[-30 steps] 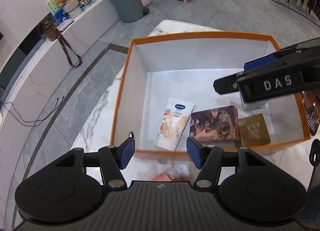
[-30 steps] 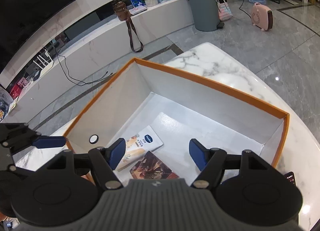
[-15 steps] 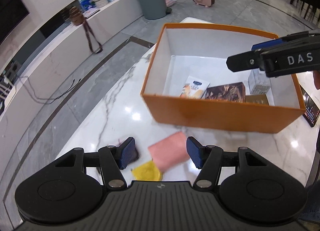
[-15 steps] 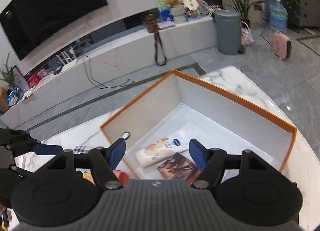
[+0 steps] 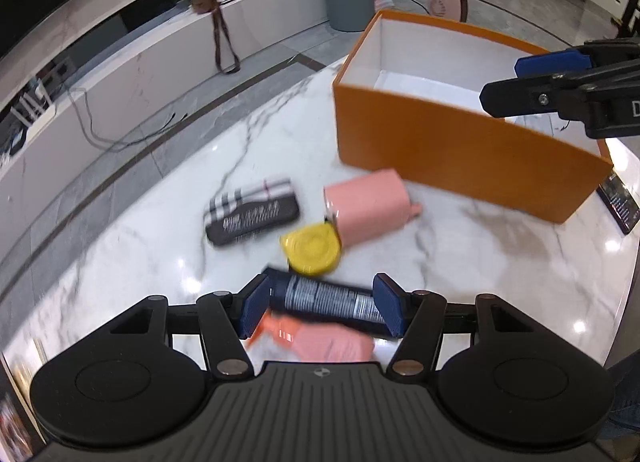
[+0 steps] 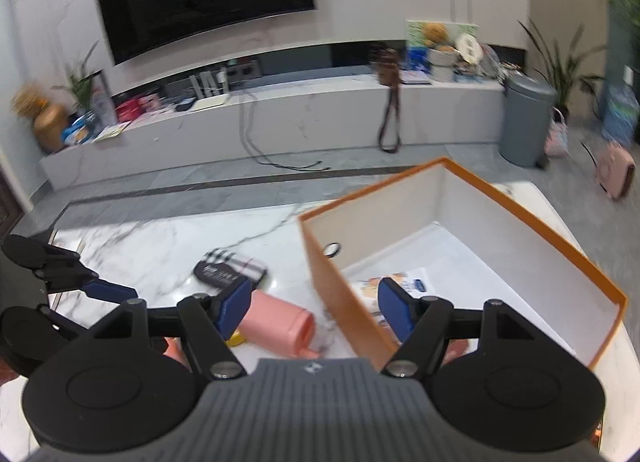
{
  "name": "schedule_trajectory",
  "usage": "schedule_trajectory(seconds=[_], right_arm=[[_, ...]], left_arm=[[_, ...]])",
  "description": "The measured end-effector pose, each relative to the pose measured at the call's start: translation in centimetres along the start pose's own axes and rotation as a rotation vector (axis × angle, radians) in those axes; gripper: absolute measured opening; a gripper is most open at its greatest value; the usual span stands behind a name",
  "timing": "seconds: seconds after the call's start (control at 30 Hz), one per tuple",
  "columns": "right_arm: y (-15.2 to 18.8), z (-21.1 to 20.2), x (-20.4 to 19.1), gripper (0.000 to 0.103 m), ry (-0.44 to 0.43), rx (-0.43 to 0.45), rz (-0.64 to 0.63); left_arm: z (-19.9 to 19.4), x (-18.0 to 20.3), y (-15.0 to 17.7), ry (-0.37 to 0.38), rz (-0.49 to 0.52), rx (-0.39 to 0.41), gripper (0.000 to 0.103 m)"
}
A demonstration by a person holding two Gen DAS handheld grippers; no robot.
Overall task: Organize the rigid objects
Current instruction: 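Withdraw both open tools from the orange box toward the remaining table items, then grasp the pink pump bottle with the left tool while the right tool grasps the dark blue spray can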
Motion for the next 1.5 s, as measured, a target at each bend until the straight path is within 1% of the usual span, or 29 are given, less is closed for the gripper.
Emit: schedule_trajectory(seconds=[0.23,0.33,0.4,0.5,0.6,0.73,0.8,0.93,1.0,1.13,1.23,1.5], right_arm=[[2.2,1.1,-3.0,0.072,-0.023,-0.051,-0.104],[3.4,1.6,-3.7,0.072,-0.034,-0.073,-0.138],[4.2,2.2,-4.0,0.071,-0.038,-0.094,-0.162],[5.4,3.2,-4.5,0.071,-0.035,-0.127,-0.197],[6.2,4.1,-4.7,0.071,-0.034,-0.153,-0.218],[6.8,5.2,-5.2,0.071,-0.035,-0.176,-0.234],[7.0,5.8,-5.4,0.071,-0.038,-0.186,-0.241],[7.2,6.5,-5.9,0.071,-0.044,-0.201,-0.250],[7.4,6.8,-6.1,0.071,-0.046,-0.207,-0.255],[7.9,7.4,-6.5,0.071,-0.047,-0.226,-0.265],[8.2,7.6,-6.6,0.071,-0.052,-0.235,-0.270],[8.8,8.4,-7.2,0.071,-0.060,-0.254,-0.279]], left_arm=[[-0.3,-0.7,4.8,0.004,-0.076,-0.003,0.070],[-0.1,-1.0,6.2,0.010,-0.123,0.016,0.072],[0.1,-1.2,6.9,0.018,-0.177,0.038,0.075],[0.6,-1.7,7.6,0.032,-0.264,0.068,0.075],[1.4,-2.3,8.0,0.027,-0.347,0.085,0.075],[2.1,-2.4,8.2,0.004,-0.404,0.091,0.076],[2.3,-2.0,8.2,0.001,-0.414,0.099,0.077],[2.5,-1.5,8.0,0.019,-0.431,0.118,0.079],[2.8,-1.2,7.9,0.012,-0.433,0.126,0.081],[3.8,-0.9,7.9,0.002,-0.429,0.109,0.083],[3.8,-0.9,7.9,-0.006,-0.427,0.116,0.083],[3.4,-3.0,9.0,-0.033,-0.454,0.102,0.083]])
Point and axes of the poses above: each gripper's, at about its wrist camera, not at the fingertips, and z roughly the way its jaws point, x to its right, y to its underside, the point moved 5 cm from there along z, roughly the way its jaws point, and after that the axes turned 2 degrees about x, right-handed, at the moved point
